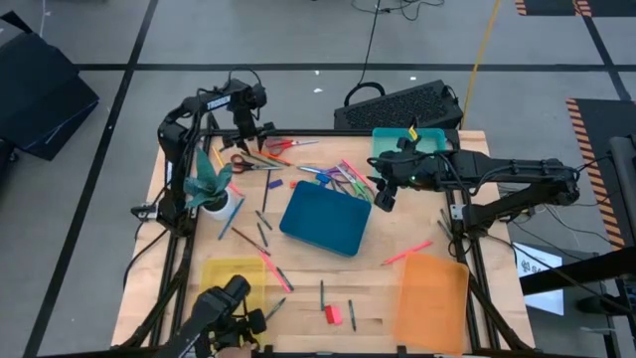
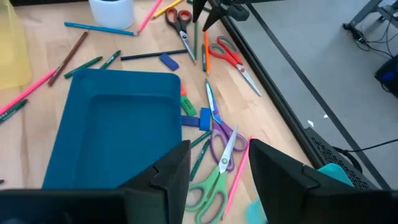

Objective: Sort crayons/erasers/pens/pencils in bins
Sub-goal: Put the green pencil into the green bin

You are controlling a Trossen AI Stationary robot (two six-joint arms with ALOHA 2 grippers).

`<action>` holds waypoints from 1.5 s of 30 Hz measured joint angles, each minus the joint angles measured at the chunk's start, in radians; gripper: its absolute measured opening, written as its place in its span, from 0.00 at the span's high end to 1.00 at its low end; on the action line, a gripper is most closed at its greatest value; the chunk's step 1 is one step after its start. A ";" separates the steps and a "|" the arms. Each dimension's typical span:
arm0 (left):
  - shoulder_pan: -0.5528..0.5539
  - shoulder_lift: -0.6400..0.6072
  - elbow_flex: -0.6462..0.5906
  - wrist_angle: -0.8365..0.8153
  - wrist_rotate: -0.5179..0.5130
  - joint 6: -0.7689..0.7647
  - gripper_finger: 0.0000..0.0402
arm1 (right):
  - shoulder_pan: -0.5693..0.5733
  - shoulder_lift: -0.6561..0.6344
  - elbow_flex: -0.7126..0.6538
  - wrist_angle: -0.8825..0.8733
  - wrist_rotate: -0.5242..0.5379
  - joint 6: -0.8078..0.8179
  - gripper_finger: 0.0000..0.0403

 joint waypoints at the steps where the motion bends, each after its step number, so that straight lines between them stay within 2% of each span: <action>1: 0.006 0.000 -0.012 0.014 0.003 -0.009 0.57 | 0.003 -0.002 0.000 -0.001 0.000 0.005 0.61; 7: 0.034 0.001 -0.067 0.082 0.045 -0.051 0.57 | 0.010 -0.004 0.000 -0.004 0.001 0.024 0.62; 16: 0.064 0.000 -0.081 0.109 0.025 -0.098 0.58 | 0.010 -0.004 0.000 -0.004 0.019 0.025 0.61; 19: 0.073 0.000 -0.082 0.118 0.015 -0.109 0.63 | 0.009 -0.009 0.000 -0.004 0.033 0.027 0.61; 31: 0.078 -0.004 -0.080 0.166 -0.065 -0.211 0.96 | 0.009 -0.048 0.000 -0.007 0.036 0.022 0.61; 34: 0.079 -0.007 -0.079 0.166 -0.097 -0.229 0.98 | 0.009 -0.066 0.000 -0.019 0.092 0.001 0.61; 38: 0.082 -0.006 -0.079 0.168 -0.102 -0.236 0.95 | 0.006 -0.098 0.000 -0.037 0.185 -0.008 0.61; 45: 0.081 -0.011 -0.065 0.170 -0.124 -0.247 0.98 | -0.019 -0.127 0.000 -0.035 0.188 -0.044 0.61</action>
